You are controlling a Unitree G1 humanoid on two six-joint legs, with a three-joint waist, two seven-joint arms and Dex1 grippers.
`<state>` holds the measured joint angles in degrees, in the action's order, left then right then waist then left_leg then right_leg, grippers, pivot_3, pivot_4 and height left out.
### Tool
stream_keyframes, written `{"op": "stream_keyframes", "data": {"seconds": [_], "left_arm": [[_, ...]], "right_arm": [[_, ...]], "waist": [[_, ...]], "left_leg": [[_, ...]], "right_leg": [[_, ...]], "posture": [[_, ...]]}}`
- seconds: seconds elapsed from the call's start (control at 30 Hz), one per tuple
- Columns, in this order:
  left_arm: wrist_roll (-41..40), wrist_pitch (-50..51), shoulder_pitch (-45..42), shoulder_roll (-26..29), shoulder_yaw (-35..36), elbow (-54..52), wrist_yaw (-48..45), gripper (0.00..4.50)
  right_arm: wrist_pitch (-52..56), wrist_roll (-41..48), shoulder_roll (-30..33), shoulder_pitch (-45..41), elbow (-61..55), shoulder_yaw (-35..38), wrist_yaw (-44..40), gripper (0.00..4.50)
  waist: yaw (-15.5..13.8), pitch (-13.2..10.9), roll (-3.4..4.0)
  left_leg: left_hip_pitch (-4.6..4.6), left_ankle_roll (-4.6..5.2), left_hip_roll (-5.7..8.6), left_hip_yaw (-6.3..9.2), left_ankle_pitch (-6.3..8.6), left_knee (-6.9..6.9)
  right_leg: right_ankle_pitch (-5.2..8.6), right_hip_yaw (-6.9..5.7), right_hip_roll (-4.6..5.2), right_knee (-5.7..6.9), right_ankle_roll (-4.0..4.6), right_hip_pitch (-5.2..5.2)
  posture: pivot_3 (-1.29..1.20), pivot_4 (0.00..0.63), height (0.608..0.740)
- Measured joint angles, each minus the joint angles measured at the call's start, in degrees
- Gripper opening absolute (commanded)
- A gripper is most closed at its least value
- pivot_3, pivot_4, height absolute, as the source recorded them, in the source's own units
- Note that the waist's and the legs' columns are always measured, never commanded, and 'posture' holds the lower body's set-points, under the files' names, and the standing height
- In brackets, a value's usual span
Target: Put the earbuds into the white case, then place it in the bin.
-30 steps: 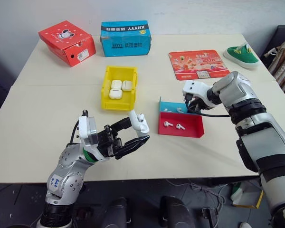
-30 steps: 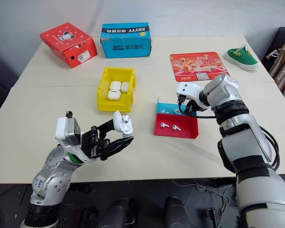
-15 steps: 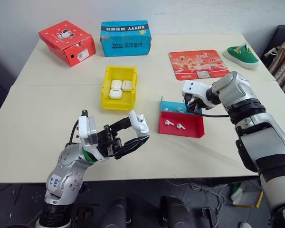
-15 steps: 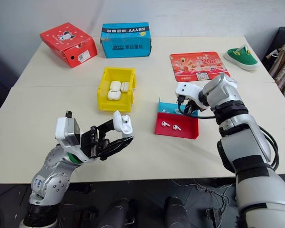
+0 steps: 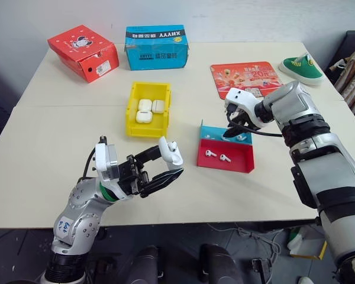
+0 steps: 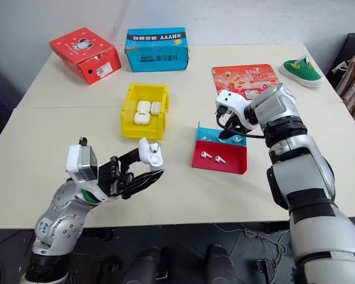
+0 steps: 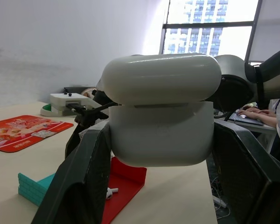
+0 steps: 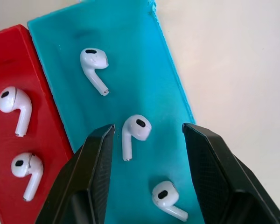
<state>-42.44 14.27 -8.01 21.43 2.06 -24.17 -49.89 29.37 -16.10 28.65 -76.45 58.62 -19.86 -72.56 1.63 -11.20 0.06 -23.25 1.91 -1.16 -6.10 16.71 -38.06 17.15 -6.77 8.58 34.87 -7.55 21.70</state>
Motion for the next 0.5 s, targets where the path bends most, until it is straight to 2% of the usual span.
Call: {"op": "stream_keyframes", "data": {"seconds": [0.5], "left_arm": [[0.0,0.01,0.24,-0.01,0.0,-0.24,0.32,2.77]], "right_arm": [[5.43,0.92,-1.56,3.25,-2.49,0.05,2.42,2.33]], "waist": [[0.05,0.0,0.0]], "left_leg": [[0.0,0.0,0.0,-0.03,0.0,0.02]], "right_leg": [[0.0,0.03,-0.01,0.02,0.0,0.03]], "posture": [[0.0,0.15,0.74]]}}
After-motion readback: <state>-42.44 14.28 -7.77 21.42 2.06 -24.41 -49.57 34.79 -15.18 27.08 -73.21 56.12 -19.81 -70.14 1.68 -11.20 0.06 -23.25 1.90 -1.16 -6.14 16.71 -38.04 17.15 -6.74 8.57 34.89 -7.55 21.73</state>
